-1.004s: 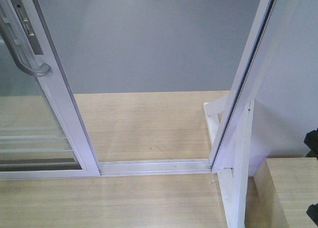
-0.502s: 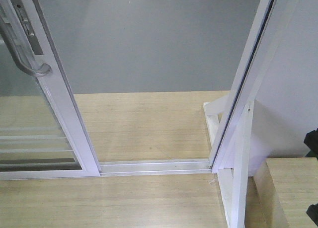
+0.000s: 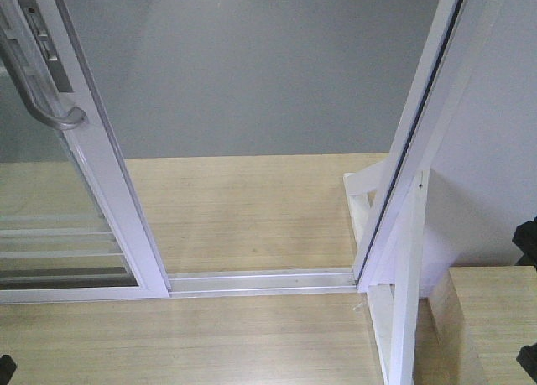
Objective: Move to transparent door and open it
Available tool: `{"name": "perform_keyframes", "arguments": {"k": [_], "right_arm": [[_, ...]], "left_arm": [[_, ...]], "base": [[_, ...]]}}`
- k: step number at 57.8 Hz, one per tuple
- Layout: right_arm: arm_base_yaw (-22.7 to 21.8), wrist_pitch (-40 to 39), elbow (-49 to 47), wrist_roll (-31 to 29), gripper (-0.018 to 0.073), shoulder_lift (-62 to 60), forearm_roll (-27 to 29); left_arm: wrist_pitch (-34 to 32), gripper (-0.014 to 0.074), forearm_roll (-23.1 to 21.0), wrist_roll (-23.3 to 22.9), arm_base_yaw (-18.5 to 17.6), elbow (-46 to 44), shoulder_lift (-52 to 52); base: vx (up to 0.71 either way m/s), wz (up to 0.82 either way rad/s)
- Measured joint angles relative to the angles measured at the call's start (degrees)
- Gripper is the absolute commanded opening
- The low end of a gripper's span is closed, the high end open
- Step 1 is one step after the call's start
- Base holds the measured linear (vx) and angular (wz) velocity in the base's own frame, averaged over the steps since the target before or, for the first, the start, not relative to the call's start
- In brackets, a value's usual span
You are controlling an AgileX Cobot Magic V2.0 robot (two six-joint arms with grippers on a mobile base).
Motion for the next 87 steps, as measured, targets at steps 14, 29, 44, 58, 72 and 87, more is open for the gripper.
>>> {"name": "perform_keyframes", "arguments": {"k": [14,29,44,58,72,87], "right_arm": [[0.00,0.00,0.06,0.00,-0.0004,0.00,0.00],[0.00,-0.07,0.10,0.00,-0.0004,0.00,0.00],[0.00,-1.41,1.72,-5.48,-0.0004,-0.26,10.88],[0.00,-12.90,16.70,-7.89,-0.0004,-6.14,13.59],[-3.90,-8.85,18.91,-7.63,-0.0004,-12.94,15.91],[-16.71,-8.92,18.91,-5.79,-0.0004,-12.94,16.99]], "left_arm": [[0.32,-0.0006,0.00,-0.06,0.00,0.04,0.00],[0.32,-0.0006,0.00,-0.18,0.00,0.04,0.00],[0.32,-0.0006,0.00,-0.18,0.00,0.04,0.00],[0.32,-0.0006,0.00,-0.18,0.00,0.04,0.00],[0.32,-0.0006,0.00,-0.18,0.00,0.04,0.00],[0.32,-0.0006,0.00,-0.23,0.00,0.04,0.00]], "base": [[0.00,0.00],[0.00,0.00],[0.00,0.00],[0.00,0.00],[0.00,0.00],[0.00,0.00]]}}
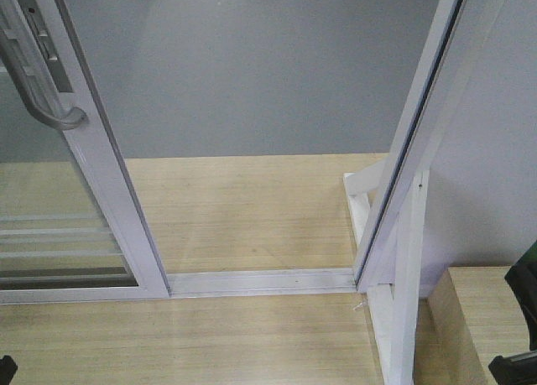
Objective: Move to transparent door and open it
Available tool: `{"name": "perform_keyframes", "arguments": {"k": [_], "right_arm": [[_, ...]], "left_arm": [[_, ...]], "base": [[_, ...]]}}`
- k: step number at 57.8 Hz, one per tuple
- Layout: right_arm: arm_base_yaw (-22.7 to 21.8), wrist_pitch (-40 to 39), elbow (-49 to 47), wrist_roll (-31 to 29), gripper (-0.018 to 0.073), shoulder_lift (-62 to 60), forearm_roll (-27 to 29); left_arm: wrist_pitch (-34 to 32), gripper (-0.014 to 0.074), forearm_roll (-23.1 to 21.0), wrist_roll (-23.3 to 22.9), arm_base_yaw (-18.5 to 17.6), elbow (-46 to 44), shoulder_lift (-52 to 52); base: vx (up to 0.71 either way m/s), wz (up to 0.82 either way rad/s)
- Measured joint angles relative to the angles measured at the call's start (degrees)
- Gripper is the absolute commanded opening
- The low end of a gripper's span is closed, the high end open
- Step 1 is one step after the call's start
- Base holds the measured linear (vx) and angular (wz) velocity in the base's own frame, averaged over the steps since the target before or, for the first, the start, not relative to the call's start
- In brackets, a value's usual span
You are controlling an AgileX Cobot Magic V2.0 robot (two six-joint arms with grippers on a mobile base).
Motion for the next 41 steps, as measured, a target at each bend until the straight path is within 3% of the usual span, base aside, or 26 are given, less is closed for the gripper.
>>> {"name": "perform_keyframes", "arguments": {"k": [41], "right_arm": [[-1.90,0.00,0.00,0.11,-0.0004,0.00,-0.65]], "left_arm": [[0.00,-0.0006,0.23,0.00,0.00,0.00,0.00]], "base": [[0.00,0.00]]}}
